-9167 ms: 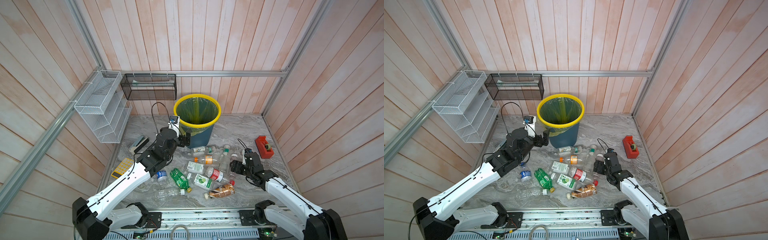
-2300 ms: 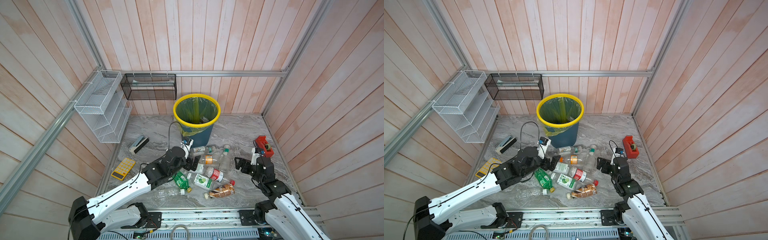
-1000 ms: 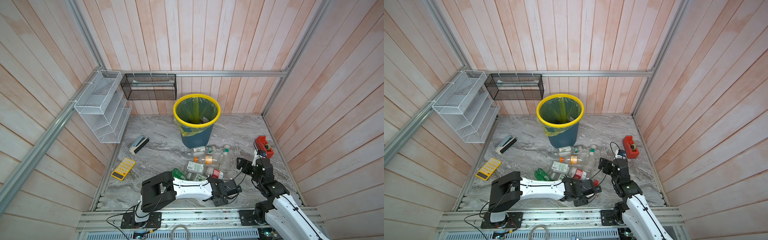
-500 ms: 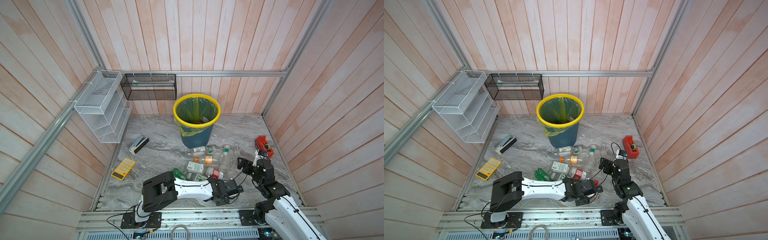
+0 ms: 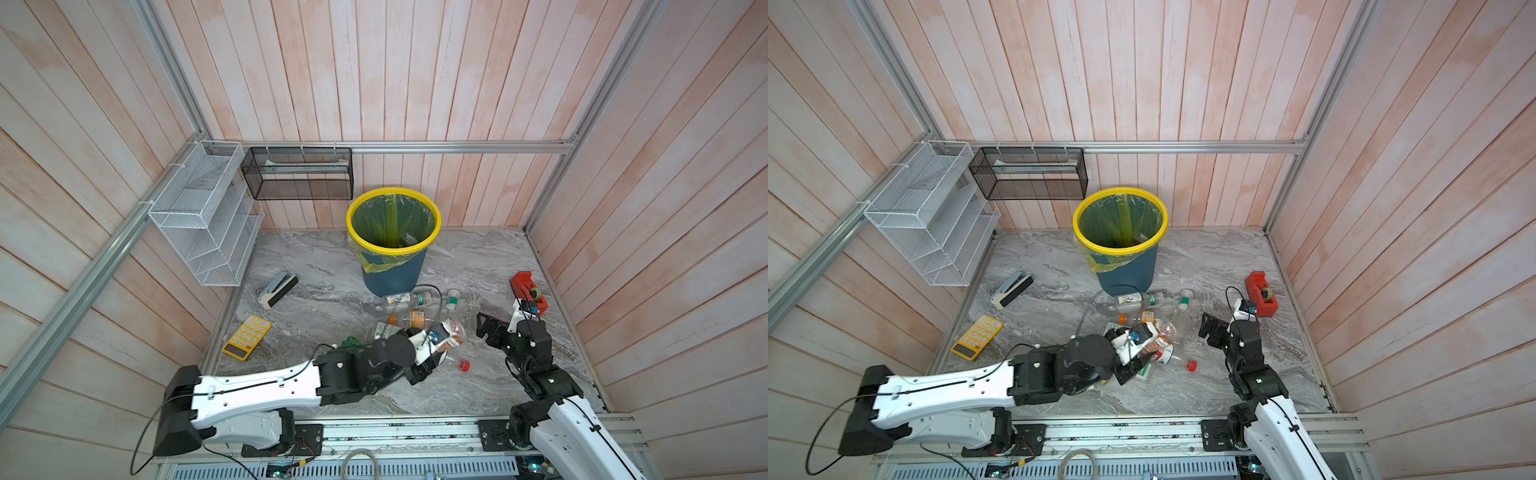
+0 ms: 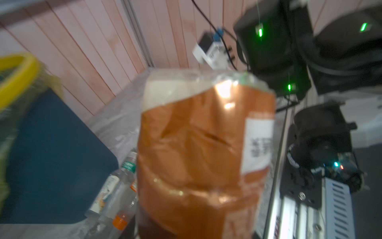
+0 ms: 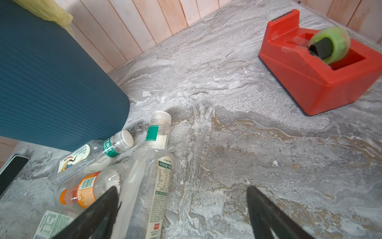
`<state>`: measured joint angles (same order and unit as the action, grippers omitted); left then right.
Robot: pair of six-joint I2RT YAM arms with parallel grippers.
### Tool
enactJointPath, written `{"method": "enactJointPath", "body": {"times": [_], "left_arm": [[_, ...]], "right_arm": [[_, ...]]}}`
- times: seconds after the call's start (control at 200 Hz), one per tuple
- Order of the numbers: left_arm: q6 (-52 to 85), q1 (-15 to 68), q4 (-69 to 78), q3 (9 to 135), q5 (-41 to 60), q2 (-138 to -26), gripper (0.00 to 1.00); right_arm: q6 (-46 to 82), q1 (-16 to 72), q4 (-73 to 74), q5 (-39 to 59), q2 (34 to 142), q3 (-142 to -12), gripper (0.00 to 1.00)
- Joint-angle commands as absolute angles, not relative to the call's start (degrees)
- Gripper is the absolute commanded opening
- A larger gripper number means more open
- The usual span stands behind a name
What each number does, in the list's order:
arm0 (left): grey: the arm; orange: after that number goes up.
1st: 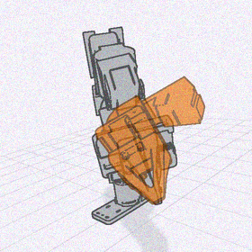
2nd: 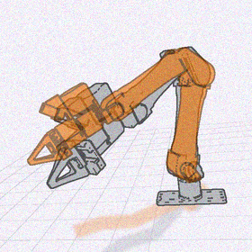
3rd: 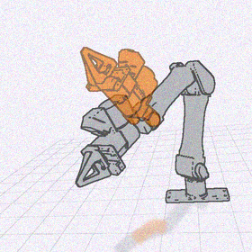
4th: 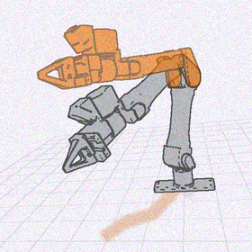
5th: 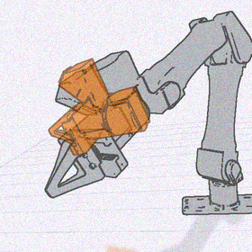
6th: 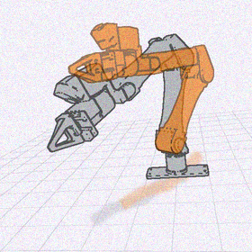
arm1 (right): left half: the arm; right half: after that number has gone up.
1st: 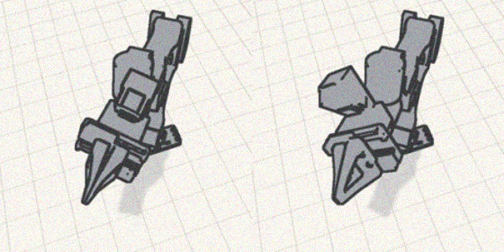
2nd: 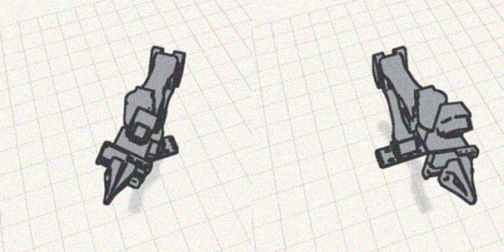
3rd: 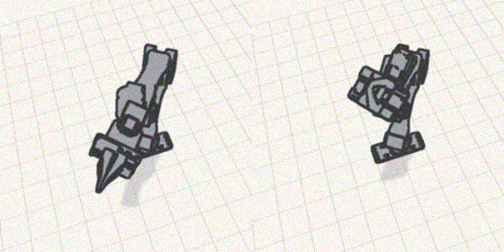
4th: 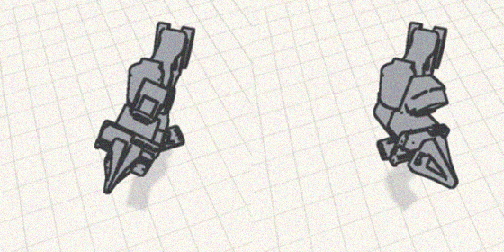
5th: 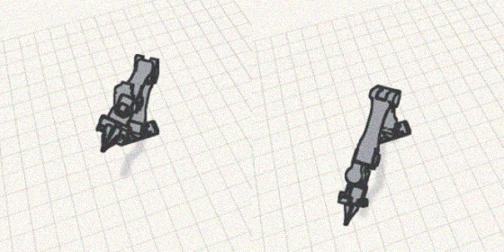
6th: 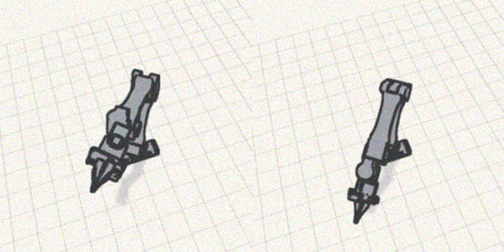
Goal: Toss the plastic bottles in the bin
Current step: 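Lift the Nescafe bottle over the bin and open the left gripper, then withdraw the left gripper while the right gripper moves toward the bottles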
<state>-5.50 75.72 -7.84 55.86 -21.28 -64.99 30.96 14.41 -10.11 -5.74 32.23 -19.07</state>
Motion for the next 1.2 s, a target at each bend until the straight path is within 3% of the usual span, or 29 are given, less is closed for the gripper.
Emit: {"method": "enactJointPath", "body": {"times": [0.0, 0.095, 0.185, 0.315, 0.385, 0.475, 0.59, 0.685, 0.775, 1.195], "left_arm": [[-15.94, 73.93, 9.54, 53.04, -29.47, -56.36, 0.40], [-22.49, 70.69, 21.66, 51.89, -26.57, -51.40, 0.40], [-21.71, 62.72, 25.30, 54.43, -19.19, -52.16, 0.40], [-9.15, 45.47, 19.64, 63.94, -3.98, -61.86, 0.40], [-2.55, 38.94, 17.07, 69.50, 2.14, -69.70, 0.49], [2.69, 34.12, 1.79, 84.06, 7.17, -81.98, 0.55], [8.51, 31.97, -14.38, 99.66, 6.41, -92.26, 0.77], [10.00, 32.36, -8.60, 94.62, 2.55, -87.86, 1.00], [9.98, 33.03, -0.11, 87.13, 0.53, -81.41, 1.00], [6.11, 39.77, 1.17, 69.28, -10.75, -66.25, 1.00]], "right_arm": [[28.99, 14.01, -6.90, -2.15, 32.72, -18.46, 0.96], [28.83, 14.09, -5.72, -0.63, 33.24, -18.84, 0.96], [28.84, 14.01, -5.47, -0.29, 33.70, -19.47, 0.95], [29.04, 14.05, -5.11, 1.61, 34.92, -20.64, 0.93], [29.50, 14.07, -5.23, 2.36, 36.28, -21.10, 0.92], [29.64, 14.08, -5.40, 2.96, 38.04, -21.25, 0.91], [28.36, 14.08, -8.10, 1.99, 39.11, -22.69, 0.92], [28.04, 14.06, -10.20, -0.46, 37.60, -23.69, 0.94], [28.29, 14.06, -10.96, -1.27, 36.13, -23.91, 0.95], [29.62, 14.08, -9.57, 0.44, 40.80, -24.38, 0.94]]}}
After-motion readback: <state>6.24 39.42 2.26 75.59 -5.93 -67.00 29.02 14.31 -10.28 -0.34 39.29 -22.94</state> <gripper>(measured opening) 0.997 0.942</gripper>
